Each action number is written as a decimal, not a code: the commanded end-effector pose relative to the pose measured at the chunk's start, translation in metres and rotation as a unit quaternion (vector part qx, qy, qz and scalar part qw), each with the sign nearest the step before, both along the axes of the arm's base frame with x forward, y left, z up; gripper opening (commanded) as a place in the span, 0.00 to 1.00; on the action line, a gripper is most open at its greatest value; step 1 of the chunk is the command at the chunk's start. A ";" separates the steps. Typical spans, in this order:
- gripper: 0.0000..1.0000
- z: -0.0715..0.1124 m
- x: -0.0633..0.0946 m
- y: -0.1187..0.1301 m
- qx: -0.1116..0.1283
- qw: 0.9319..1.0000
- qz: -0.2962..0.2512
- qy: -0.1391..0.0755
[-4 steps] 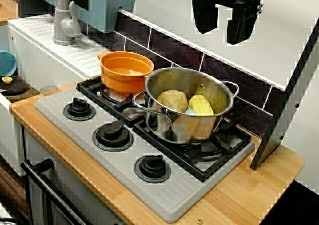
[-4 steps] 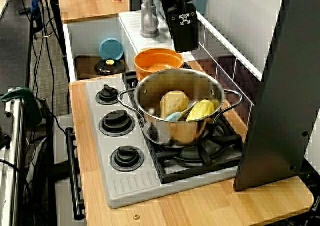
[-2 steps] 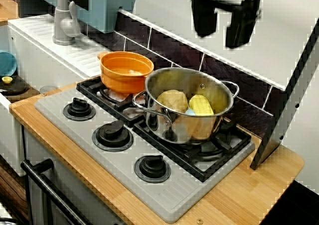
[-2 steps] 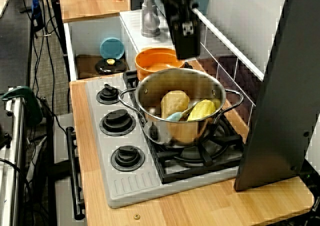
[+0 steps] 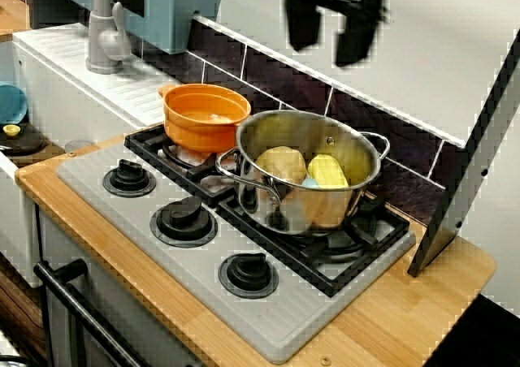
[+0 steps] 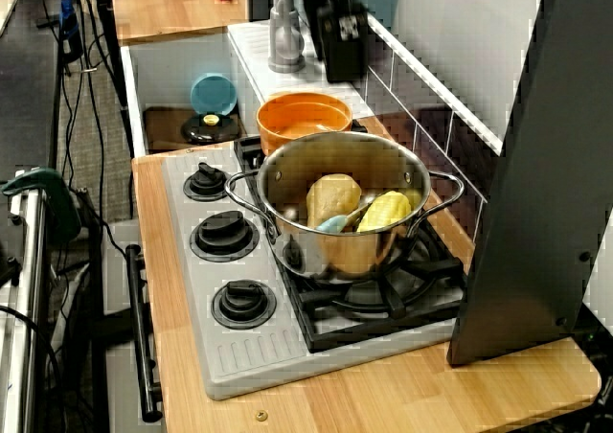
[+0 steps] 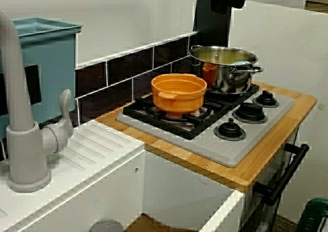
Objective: Lift pot from stove
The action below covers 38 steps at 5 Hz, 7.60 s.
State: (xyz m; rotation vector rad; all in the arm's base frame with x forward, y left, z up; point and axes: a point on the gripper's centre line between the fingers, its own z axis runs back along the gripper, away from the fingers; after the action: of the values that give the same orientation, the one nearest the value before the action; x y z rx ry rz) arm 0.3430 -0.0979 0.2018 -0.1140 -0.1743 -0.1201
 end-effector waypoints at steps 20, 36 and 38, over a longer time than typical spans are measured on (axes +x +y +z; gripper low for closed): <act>1.00 -0.056 -0.017 0.130 -0.035 0.801 0.596 -0.034; 0.00 -0.030 0.008 0.103 -0.067 0.852 0.516 0.063; 0.00 -0.008 0.002 0.099 -0.091 0.861 0.497 0.054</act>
State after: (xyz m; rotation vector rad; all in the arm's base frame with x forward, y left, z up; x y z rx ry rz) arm 0.3448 -0.0022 0.1636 -0.1701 -0.0223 0.9471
